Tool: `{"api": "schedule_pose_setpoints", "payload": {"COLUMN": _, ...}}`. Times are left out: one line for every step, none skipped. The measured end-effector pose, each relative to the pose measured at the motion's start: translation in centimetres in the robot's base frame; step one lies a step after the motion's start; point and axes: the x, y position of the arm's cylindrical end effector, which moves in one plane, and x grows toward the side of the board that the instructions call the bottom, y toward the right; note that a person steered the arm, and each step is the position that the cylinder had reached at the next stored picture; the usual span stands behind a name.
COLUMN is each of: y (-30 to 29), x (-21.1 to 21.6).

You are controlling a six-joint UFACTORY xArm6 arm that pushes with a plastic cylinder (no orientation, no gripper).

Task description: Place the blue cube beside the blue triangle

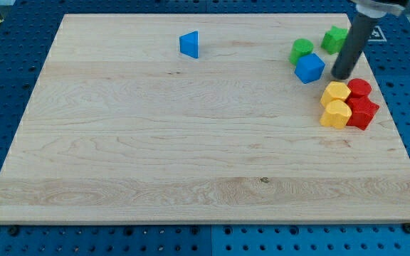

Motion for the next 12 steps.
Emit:
{"api": "schedule_pose_setpoints", "payload": {"y": -5.8, "x": 0.0}}
{"api": "schedule_pose_setpoints", "payload": {"y": -11.1, "x": 0.0}}
{"api": "schedule_pose_setpoints", "payload": {"y": -13.3, "x": 0.0}}
{"api": "schedule_pose_setpoints", "payload": {"y": -9.3, "x": 0.8}}
{"api": "schedule_pose_setpoints", "payload": {"y": -3.9, "x": 0.9}}
{"api": "schedule_pose_setpoints", "payload": {"y": -3.4, "x": 0.3}}
{"api": "schedule_pose_setpoints", "payload": {"y": -7.0, "x": -1.2}}
{"api": "schedule_pose_setpoints", "payload": {"y": -10.9, "x": -3.1}}
{"api": "schedule_pose_setpoints", "payload": {"y": -14.5, "x": -3.6}}
{"api": "schedule_pose_setpoints", "payload": {"y": -17.0, "x": -3.7}}
{"api": "schedule_pose_setpoints", "payload": {"y": -14.6, "x": -3.7}}
{"api": "schedule_pose_setpoints", "payload": {"y": -13.6, "x": -5.0}}
